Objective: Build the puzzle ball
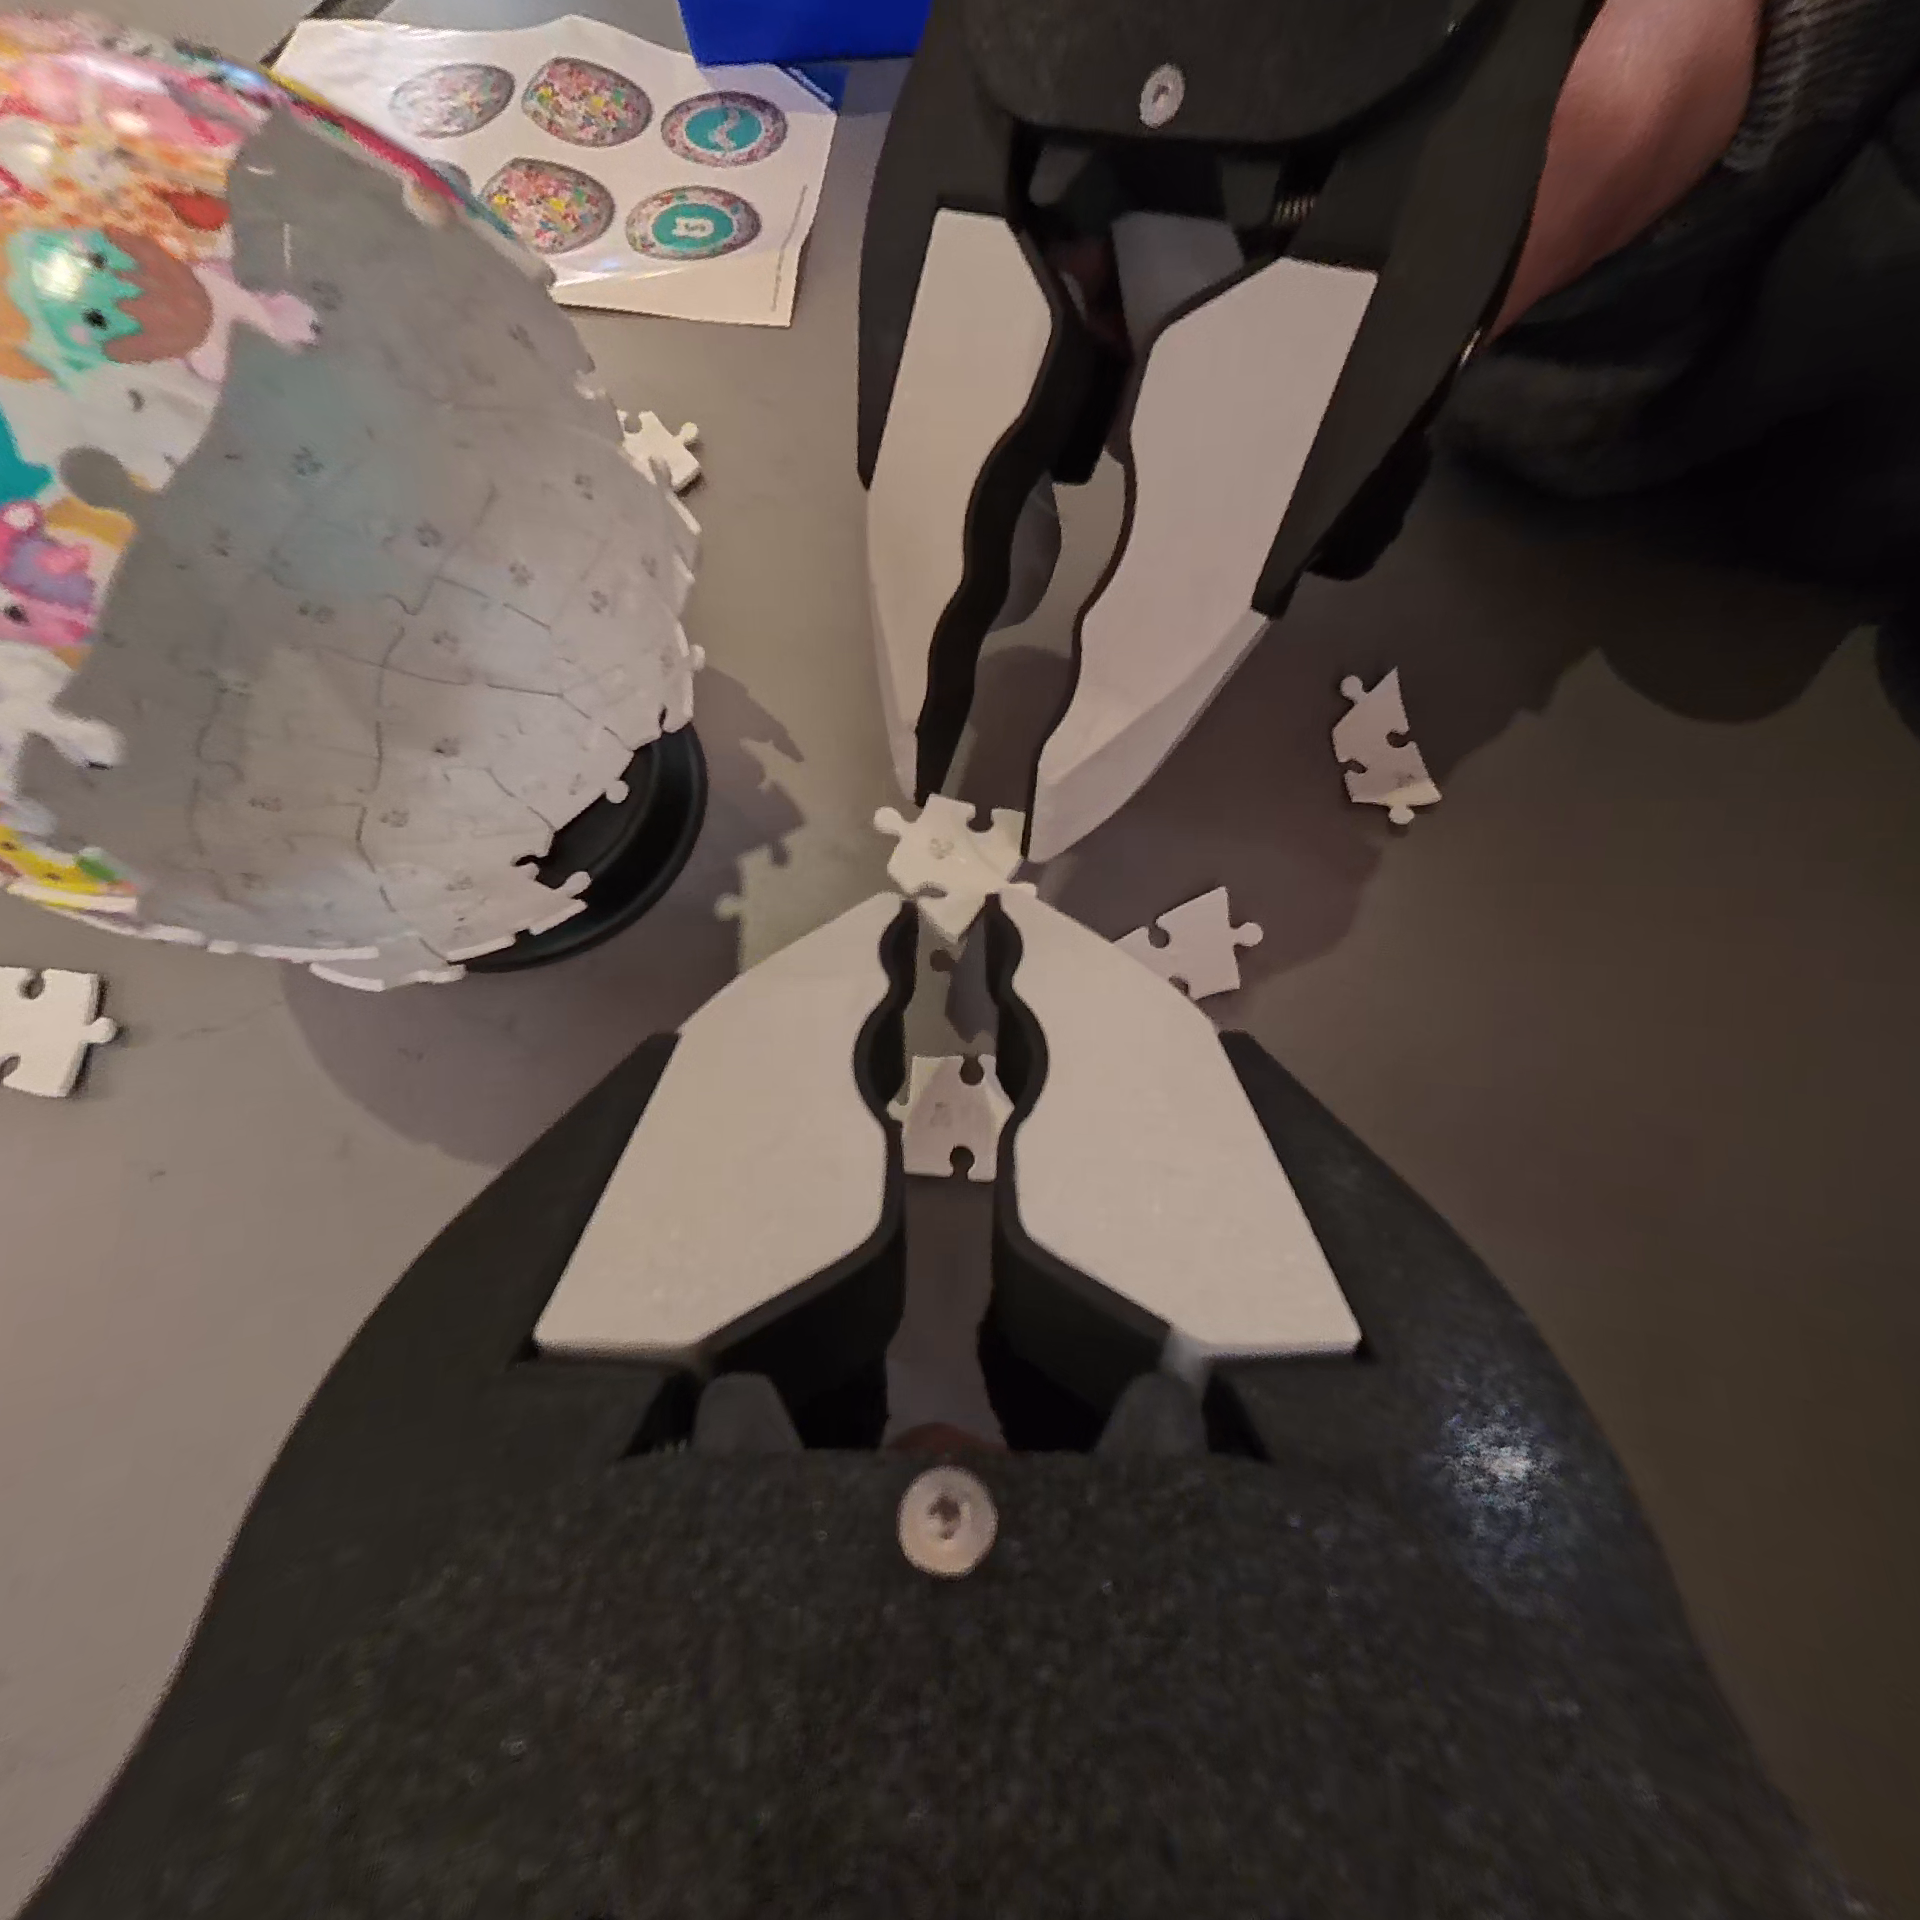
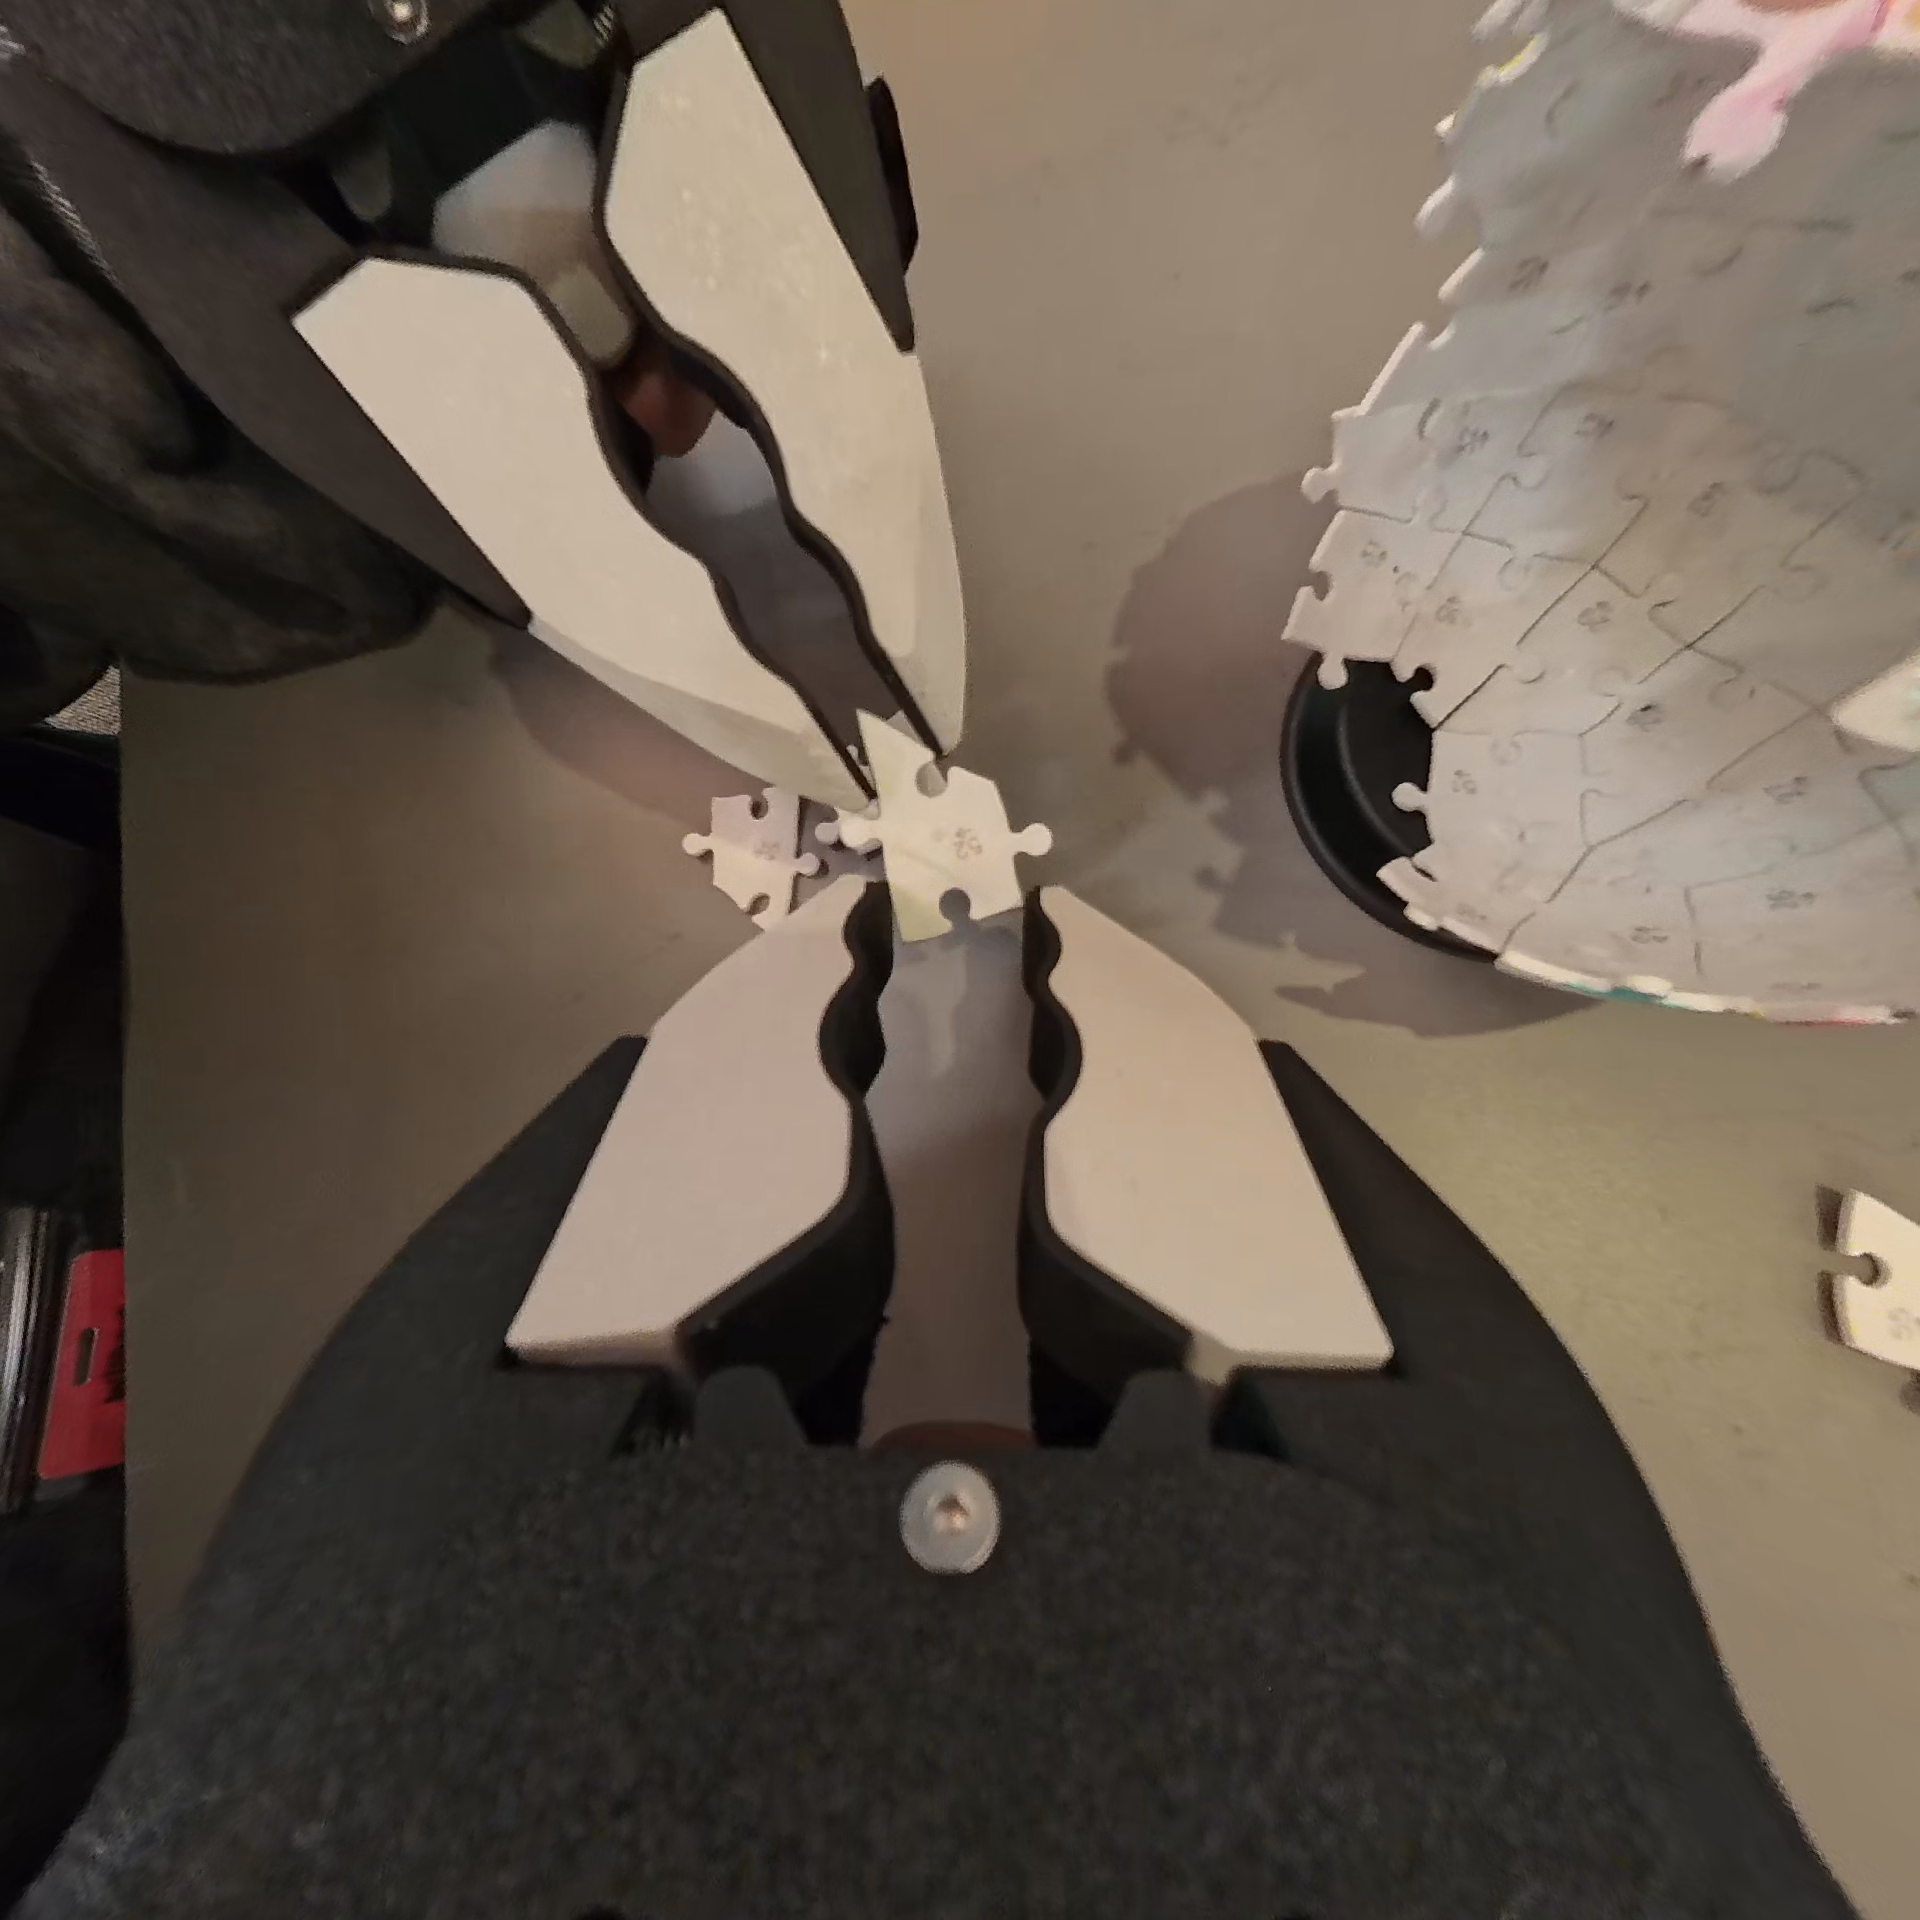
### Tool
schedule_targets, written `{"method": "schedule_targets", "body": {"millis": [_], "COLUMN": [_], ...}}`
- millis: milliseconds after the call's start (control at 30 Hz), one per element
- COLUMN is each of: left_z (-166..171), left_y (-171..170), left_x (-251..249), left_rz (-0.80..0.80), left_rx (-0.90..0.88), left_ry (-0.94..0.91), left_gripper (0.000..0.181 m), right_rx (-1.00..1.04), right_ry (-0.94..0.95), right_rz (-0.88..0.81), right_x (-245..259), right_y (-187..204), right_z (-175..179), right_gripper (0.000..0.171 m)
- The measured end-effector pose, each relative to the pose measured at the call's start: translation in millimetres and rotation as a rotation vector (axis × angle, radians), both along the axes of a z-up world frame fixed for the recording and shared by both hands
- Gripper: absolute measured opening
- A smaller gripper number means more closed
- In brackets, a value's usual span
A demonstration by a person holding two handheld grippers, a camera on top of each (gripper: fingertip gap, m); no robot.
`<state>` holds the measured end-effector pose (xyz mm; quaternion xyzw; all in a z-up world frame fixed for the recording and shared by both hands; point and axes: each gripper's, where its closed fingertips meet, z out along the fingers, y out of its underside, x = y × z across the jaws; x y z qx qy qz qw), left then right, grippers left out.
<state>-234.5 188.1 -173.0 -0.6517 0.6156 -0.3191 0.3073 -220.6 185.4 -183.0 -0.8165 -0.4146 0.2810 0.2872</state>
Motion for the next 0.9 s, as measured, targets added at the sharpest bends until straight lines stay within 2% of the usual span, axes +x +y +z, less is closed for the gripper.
{"method": "schedule_targets", "body": {"millis": [167, 267, 400, 567, 700, 900], "left_z": [3, 6, 14, 23, 31, 33], "left_y": [0, 3, 11, 21, 22, 17], "left_x": [1, -1, -5, -11, -14, -13], "left_rz": [0.002, 0.014, 0.037, 0.039, 0.021, -0.010], "left_rx": [0.005, -0.010, -0.076, -0.292, -0.420, -0.468], "left_ry": [-0.016, -0.041, -0.108, -0.201, -0.277, -0.300], "left_gripper": [0.011, 0.011, 0.011, 0.011, 0.011, 0.011], "right_rx": [0.023, 0.104, 0.380, 0.696, 0.851, 0.970], "right_ry": [0.020, 0.023, -0.039, -0.170, -0.306, -0.385], "right_rz": [0.000, 0.011, 0.037, 0.104, 0.099, 0.139], "right_x": [1, 1, 7, -2, -3, -11], "right_y": [1, 3, 11, 11, 18, 19], "right_z": [3, 8, 23, 37, 36, 34], "right_gripper": [0.024, 0.024, 0.028, 0.028, 0.025, 0.010]}}
